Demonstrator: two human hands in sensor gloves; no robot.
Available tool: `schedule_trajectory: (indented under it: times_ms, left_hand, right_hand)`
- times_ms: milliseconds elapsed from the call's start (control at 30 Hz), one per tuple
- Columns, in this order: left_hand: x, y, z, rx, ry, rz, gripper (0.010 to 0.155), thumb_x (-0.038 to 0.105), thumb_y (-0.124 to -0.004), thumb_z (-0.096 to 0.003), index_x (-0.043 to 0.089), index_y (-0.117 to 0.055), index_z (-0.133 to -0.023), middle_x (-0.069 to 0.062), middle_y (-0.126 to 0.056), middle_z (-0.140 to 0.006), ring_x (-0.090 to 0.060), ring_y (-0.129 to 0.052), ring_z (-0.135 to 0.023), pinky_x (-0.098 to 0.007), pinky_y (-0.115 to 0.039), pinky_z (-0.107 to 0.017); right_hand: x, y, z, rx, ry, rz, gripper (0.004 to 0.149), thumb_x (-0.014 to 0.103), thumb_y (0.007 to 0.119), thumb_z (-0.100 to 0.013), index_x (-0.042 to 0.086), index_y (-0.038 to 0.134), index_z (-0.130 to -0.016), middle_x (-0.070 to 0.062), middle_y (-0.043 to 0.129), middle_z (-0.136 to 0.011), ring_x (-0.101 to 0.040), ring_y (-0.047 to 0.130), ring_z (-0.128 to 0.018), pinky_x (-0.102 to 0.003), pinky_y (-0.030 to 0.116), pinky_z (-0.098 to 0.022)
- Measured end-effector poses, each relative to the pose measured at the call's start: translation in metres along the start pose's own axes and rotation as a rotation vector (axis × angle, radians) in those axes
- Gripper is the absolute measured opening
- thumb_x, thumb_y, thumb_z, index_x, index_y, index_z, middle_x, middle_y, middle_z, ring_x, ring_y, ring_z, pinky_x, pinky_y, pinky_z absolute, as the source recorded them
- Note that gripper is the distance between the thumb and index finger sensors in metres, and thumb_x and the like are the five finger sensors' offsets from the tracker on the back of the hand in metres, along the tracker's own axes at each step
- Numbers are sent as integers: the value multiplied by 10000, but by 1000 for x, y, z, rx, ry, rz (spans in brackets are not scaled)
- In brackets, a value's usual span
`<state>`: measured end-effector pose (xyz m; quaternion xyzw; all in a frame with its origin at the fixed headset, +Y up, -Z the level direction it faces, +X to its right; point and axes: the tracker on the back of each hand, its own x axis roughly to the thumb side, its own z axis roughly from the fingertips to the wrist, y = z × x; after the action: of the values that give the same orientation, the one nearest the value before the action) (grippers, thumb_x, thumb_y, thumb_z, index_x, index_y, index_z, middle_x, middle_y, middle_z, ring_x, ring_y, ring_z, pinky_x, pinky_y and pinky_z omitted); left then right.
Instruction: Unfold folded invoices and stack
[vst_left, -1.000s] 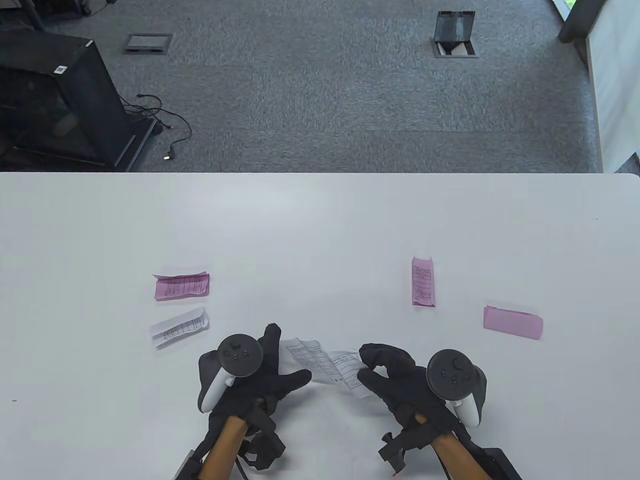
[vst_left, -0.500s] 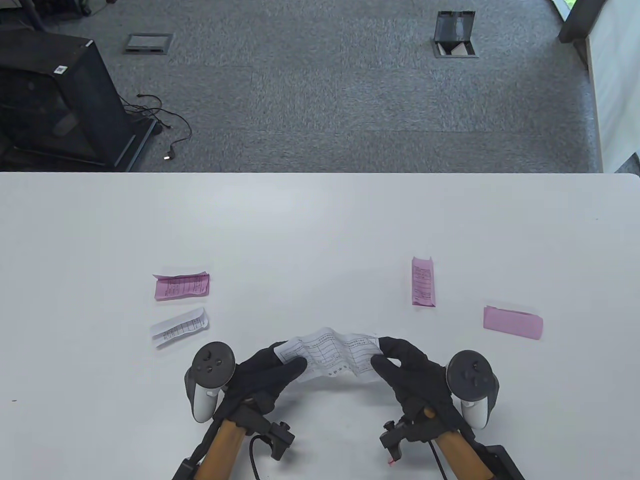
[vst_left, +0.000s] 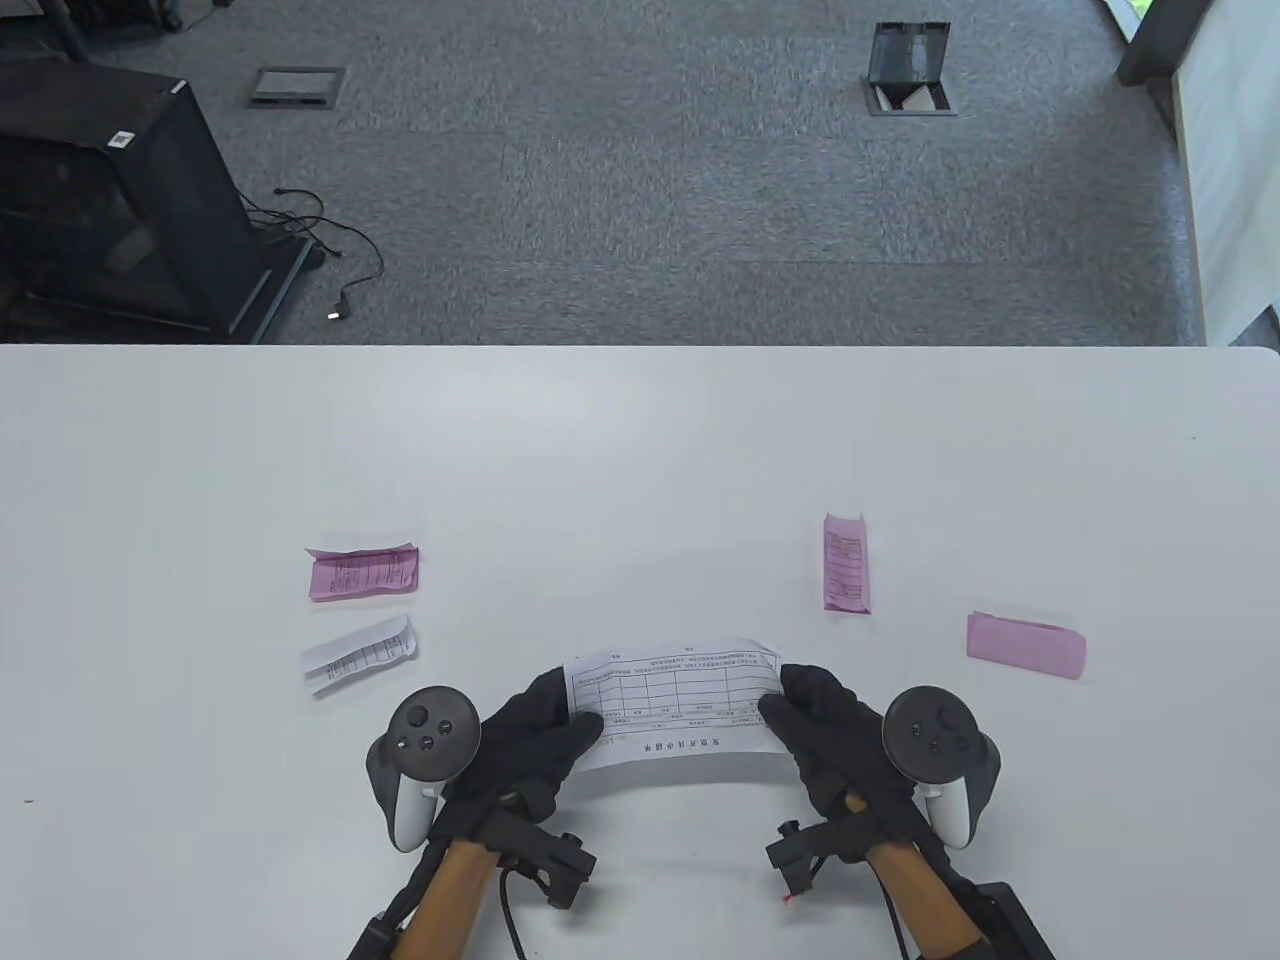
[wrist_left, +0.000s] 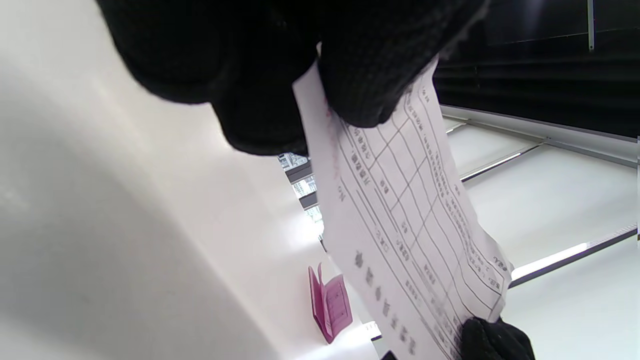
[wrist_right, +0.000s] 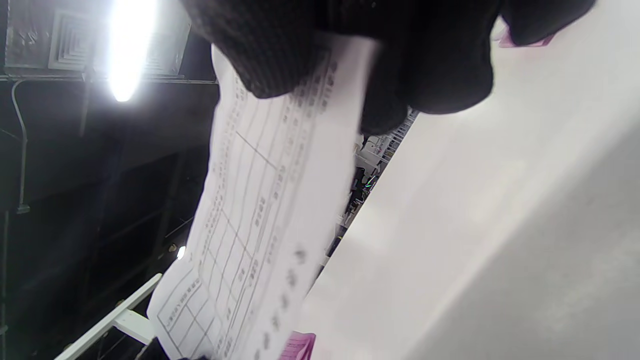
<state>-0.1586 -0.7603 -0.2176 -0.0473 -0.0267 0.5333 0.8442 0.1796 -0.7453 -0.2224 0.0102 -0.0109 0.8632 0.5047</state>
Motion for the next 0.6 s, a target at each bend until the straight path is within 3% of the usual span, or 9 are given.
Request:
schedule_trajectory:
  times_ms: [233,367,600]
  left_hand:
    - [0,-3,-1,18,45,-140,553,273,-907,-462,239,-737,-987,-79,-1001,-750,-182,-987,-499,-356,-858,-386]
    - [4,-4,-9,36,70,-264,574,300,-917,-459,234,-726,-996,-69,-1007,-728,-176,-982,-481,-357,-851,-381]
    - [13,-2,-41,87,114,-388,598,326,-924,-454,234,-713,-1006,-58,-1009,-708,-167,-977,-470,-352,-848,-377]
  right_hand:
    - [-7,6,-1,2,47,89,349,372,769,-462,270,736,-793,-9,938,-636,-301,897,-653,-590,619,-621]
    - [-5,9,-7,-8,73,244,360,389,768,-459,235,757,-784,-11,953,-593,-297,914,-614,-580,634,-611]
    - [17,15,-48,-25,147,468,358,405,765,-458,219,786,-763,-14,968,-552,-299,928,-576,-569,648,-602]
